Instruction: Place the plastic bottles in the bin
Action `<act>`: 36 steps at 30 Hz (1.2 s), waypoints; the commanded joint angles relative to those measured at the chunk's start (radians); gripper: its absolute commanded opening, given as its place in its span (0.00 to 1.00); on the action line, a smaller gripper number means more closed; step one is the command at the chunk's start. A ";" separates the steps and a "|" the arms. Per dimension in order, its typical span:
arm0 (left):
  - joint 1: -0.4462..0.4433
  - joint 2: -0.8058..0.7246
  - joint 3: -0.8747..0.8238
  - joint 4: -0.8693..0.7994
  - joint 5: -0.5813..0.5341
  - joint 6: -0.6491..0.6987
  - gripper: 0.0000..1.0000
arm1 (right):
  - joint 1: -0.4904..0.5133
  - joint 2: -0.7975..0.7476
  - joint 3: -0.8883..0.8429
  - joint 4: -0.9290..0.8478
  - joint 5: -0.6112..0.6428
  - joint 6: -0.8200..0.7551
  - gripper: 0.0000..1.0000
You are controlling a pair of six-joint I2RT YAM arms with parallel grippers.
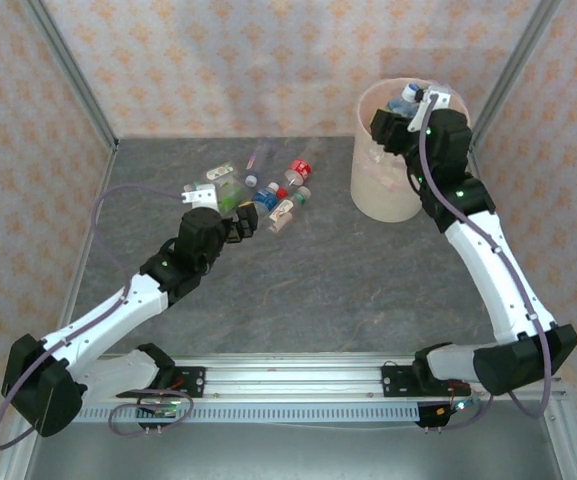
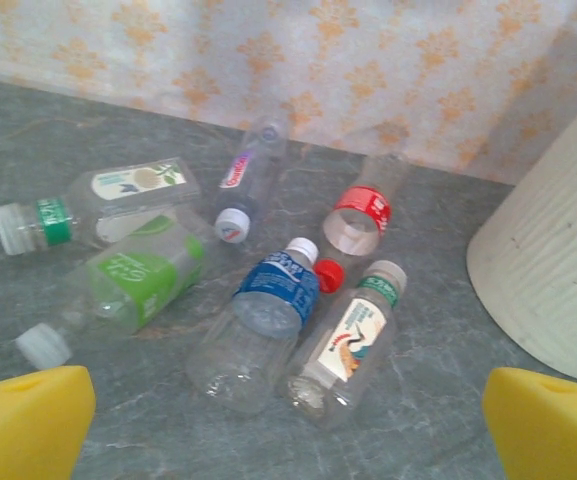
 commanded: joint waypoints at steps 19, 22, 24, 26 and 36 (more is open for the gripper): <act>0.009 -0.082 -0.043 -0.071 -0.111 0.003 1.00 | -0.146 0.426 0.410 -0.255 0.167 0.005 0.65; 0.011 -0.101 -0.055 -0.083 -0.134 0.001 1.00 | -0.145 0.427 0.408 -0.303 0.233 0.062 0.99; 0.014 -0.115 -0.067 -0.087 -0.149 -0.001 1.00 | -0.145 0.407 0.400 -0.312 0.270 0.071 0.99; 0.024 -0.129 -0.079 -0.087 -0.151 -0.006 1.00 | -0.145 0.380 0.388 -0.308 0.262 0.063 0.99; 0.132 -0.107 -0.075 -0.174 -0.093 -0.107 1.00 | -0.145 0.276 0.289 -0.279 0.097 0.060 0.99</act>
